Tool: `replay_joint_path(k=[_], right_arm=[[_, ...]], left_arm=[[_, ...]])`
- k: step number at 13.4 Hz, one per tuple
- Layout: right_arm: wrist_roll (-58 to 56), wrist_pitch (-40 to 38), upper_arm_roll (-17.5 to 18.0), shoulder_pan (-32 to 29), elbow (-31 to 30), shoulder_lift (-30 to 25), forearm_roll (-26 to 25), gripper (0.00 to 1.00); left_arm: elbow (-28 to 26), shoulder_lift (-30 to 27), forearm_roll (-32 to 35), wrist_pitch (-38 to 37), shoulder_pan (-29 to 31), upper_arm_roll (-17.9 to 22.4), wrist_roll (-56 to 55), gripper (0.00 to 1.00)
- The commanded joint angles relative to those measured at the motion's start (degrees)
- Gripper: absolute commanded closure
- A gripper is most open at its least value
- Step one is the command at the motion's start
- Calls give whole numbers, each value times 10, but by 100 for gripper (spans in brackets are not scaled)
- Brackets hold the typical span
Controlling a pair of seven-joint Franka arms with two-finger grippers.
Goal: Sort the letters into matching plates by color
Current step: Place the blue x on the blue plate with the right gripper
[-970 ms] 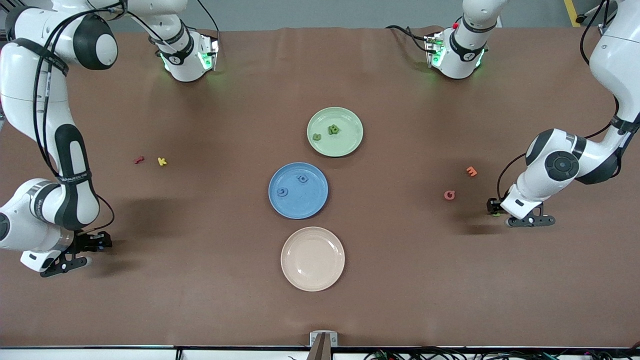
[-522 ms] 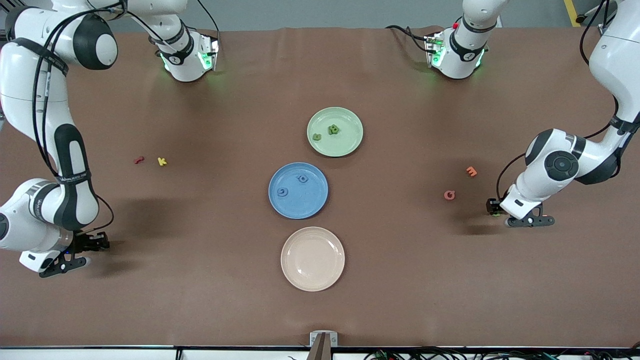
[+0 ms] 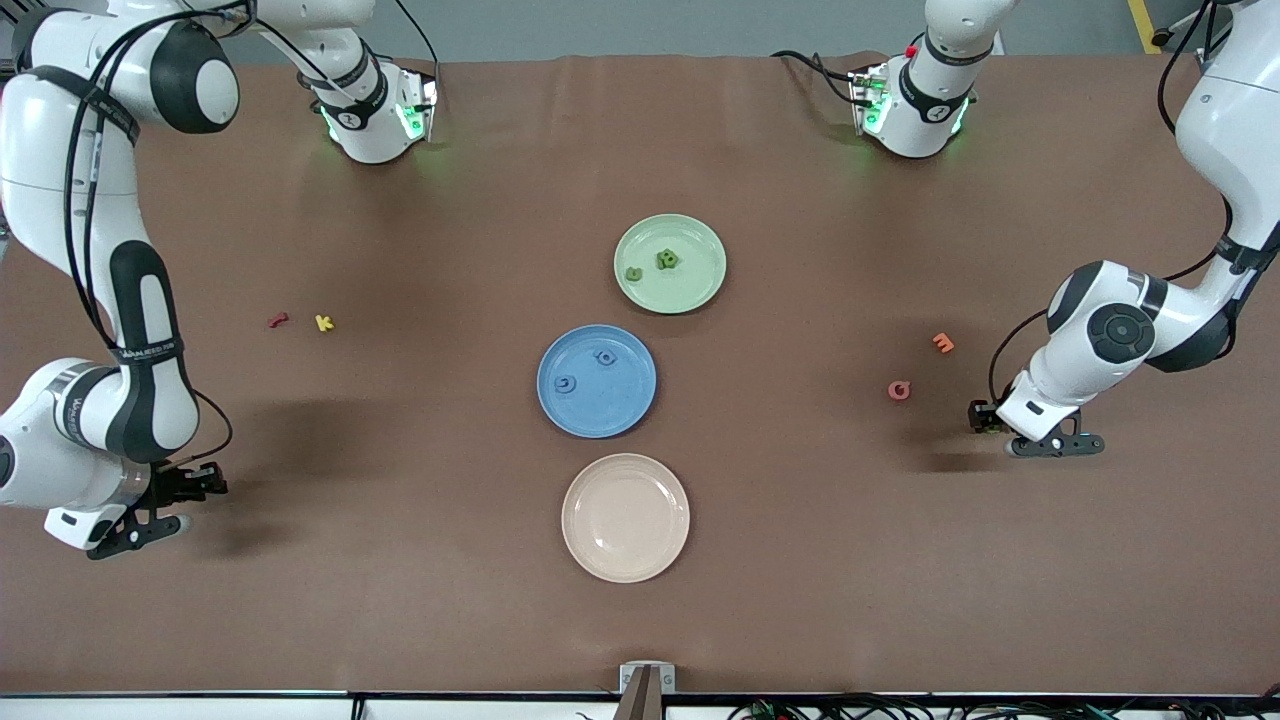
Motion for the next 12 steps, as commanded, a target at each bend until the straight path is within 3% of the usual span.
replay_joint_path(k=[1, 5, 10, 12], right_arm=[[50, -35, 1, 27, -6, -31, -8, 85], [188, -117, 3, 107, -10, -63, -6, 85], [411, -138, 11, 224, -13, -74, 3, 85], [515, -135, 23, 268, -14, -71, 33, 85]], left_arm=[[14, 12, -3, 4, -1, -1, 7, 50], [18, 12, -3, 4, -2, -1, 8, 96], [16, 14, -2, 4, -2, -1, 7, 97], [17, 9, -2, 3, -1, -2, 8, 100]])
